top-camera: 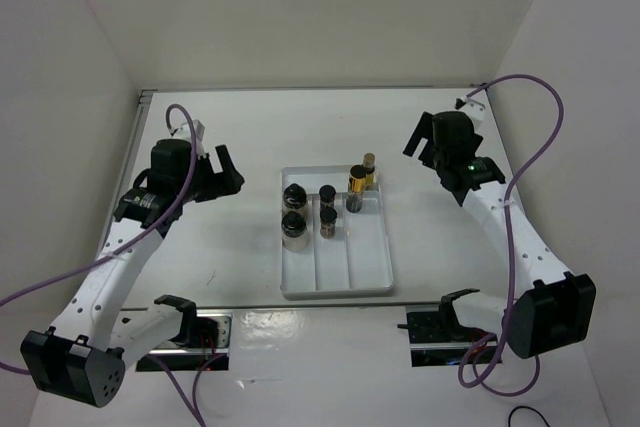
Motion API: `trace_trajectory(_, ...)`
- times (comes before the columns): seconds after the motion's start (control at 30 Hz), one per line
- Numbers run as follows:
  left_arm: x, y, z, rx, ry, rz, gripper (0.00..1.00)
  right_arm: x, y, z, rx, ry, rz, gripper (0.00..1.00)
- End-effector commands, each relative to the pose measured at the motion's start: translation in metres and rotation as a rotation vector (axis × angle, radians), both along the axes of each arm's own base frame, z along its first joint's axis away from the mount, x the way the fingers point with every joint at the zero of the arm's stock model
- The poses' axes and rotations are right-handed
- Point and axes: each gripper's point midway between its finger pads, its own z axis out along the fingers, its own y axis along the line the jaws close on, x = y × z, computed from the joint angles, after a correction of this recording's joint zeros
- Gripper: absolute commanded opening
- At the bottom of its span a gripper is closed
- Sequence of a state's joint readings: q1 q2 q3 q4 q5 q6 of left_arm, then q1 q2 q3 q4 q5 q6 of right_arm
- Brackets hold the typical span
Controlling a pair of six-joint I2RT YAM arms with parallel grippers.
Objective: Organize the condiment bottles
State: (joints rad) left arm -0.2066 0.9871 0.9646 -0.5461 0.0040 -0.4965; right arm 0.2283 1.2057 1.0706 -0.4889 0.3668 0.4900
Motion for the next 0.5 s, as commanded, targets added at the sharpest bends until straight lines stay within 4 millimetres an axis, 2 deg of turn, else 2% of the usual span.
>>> trace_trajectory(0.0, 0.005, 0.003, 0.008, 0.009, -0.052, -0.001, 1.0, 0.008, -0.005, 0.023, 0.024, -0.111, -0.043, 0.98)
trace_trajectory(0.27, 0.005, 0.006, 0.009, 0.018, -0.063, 0.014, 1.0, 0.009, -0.002, 0.02, 0.032, -0.099, -0.028, 0.98)
trace_trajectory(0.47, 0.003, 0.006, 0.019, 0.009, -0.102, 0.014, 1.0, 0.009, -0.002, 0.02, 0.032, -0.099, -0.028, 0.98)
